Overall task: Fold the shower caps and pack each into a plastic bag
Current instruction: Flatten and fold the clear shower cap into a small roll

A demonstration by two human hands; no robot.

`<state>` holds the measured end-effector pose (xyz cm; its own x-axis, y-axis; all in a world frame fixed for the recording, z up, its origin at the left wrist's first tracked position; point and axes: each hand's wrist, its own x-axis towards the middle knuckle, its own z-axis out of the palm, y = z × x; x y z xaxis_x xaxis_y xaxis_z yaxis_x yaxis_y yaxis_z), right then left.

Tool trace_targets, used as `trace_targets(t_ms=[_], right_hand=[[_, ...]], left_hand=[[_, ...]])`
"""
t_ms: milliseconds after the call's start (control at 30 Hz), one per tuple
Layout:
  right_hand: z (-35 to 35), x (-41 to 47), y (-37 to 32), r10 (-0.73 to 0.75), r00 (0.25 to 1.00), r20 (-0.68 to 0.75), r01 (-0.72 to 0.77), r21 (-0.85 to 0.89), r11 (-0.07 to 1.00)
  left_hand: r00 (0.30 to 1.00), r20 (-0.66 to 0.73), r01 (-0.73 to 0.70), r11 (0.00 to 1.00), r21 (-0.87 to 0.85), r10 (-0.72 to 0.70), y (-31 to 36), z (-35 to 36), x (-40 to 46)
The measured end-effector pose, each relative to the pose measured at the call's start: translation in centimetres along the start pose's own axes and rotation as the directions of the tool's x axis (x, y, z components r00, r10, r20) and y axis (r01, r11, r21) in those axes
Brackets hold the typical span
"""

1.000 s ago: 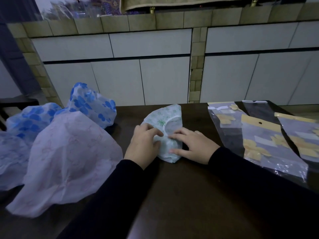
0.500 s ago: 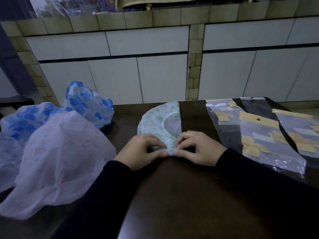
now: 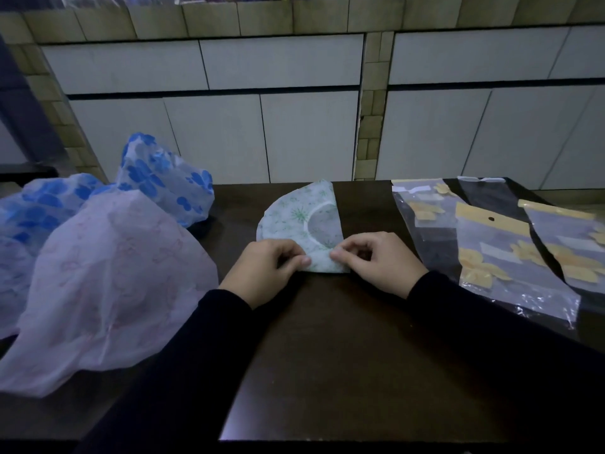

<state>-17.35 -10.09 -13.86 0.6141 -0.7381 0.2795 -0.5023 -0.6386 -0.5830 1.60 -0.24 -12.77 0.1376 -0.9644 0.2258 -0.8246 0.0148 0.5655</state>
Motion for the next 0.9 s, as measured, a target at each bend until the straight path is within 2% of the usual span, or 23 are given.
trace_targets(t_ms=[67, 233, 367, 467, 667, 800, 900], right_hand=[[0.4, 0.2, -0.2, 0.049, 0.998, -0.029, -0.049, -0.016, 0.999], [0.7, 0.2, -0.7, 0.076, 0.99, -0.117, -0.097, -0.188, 0.977], [0.5, -0.1, -0.8, -0.085, 0.978, -0.19, 0.021, -0.316, 0.948], [0.4, -0.1, -1.1, -0.212, 0.97, -0.118, 0.149, -0.401, 0.904], [-0.4, -0.1, -0.6, -0.138, 0.987, 0.081, 0.158, -0.373, 0.914], [-0.4, 0.1, -0.2, -0.167, 0.984, 0.069, 0.18, -0.293, 0.939], [-0.3, 0.1, -0.2, -0.237, 0.971, 0.038, 0.236, -0.343, 0.909]], left_hand=[[0.999, -0.028, 0.039, 0.999, -0.011, -0.04, 0.0, 0.3, 0.2], [0.995, -0.036, 0.088, 0.996, -0.023, -0.089, 0.0, 0.5, 0.3], [0.999, -0.006, 0.035, 0.999, -0.009, -0.035, 0.1, 0.5, 0.2], [1.0, 0.021, 0.002, 0.998, 0.061, -0.003, 0.4, 0.5, 0.2], [1.0, 0.005, 0.012, 0.998, 0.07, -0.012, 0.0, -0.1, 0.2], [0.998, 0.064, -0.023, 0.993, 0.112, 0.016, -0.2, -0.4, 0.1], [0.996, 0.088, -0.017, 0.993, 0.119, 0.007, -0.5, -0.5, 0.2]])
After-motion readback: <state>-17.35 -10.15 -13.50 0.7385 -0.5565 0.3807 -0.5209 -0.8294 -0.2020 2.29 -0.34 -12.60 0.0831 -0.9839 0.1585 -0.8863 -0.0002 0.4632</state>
